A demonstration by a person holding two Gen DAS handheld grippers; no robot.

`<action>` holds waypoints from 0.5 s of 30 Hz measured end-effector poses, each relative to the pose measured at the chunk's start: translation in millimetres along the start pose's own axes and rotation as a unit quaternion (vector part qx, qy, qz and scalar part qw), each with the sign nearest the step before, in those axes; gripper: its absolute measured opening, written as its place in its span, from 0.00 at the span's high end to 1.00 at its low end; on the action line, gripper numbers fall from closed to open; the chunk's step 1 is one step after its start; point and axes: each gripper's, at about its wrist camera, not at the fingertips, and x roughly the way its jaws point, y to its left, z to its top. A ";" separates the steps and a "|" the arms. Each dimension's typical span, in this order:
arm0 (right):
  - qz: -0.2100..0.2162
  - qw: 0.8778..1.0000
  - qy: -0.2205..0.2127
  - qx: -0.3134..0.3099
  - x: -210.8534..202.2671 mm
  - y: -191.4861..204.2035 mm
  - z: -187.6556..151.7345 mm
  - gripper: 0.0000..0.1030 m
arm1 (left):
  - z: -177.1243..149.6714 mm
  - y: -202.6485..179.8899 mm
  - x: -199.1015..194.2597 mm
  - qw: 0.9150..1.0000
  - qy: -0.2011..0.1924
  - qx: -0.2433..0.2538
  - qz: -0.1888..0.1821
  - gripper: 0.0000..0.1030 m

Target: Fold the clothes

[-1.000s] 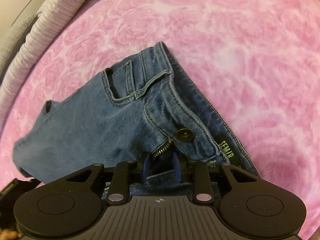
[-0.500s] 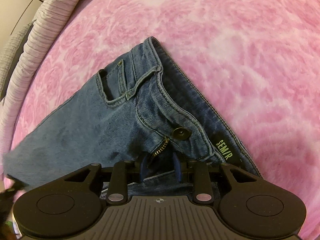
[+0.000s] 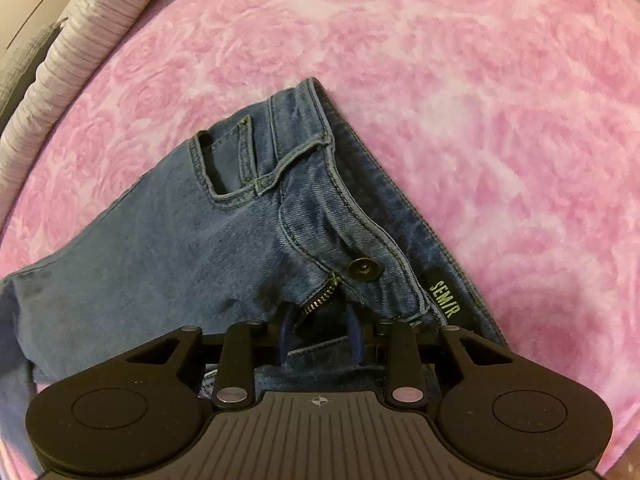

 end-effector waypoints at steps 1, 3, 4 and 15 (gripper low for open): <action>-0.005 1.000 -0.005 -0.004 -2.3 3.3 -1.2 0.72 | -10.8 10.6 3.1 0.998 0.026 -0.057 -0.028 0.83; -0.007 1.000 -0.015 -0.007 -7.0 10.3 -3.7 0.72 | -36.3 26.0 10.4 0.980 0.076 -0.163 -0.080 0.81; -0.005 1.000 -0.020 -0.005 -8.3 15.0 -4.3 0.72 | -53.9 33.8 14.5 0.967 0.100 -0.212 -0.101 0.80; 0.012 0.999 -0.036 -0.001 0.8 82.1 -18.1 0.72 | -193.4 100.8 79.2 0.793 0.127 -0.589 -0.093 0.71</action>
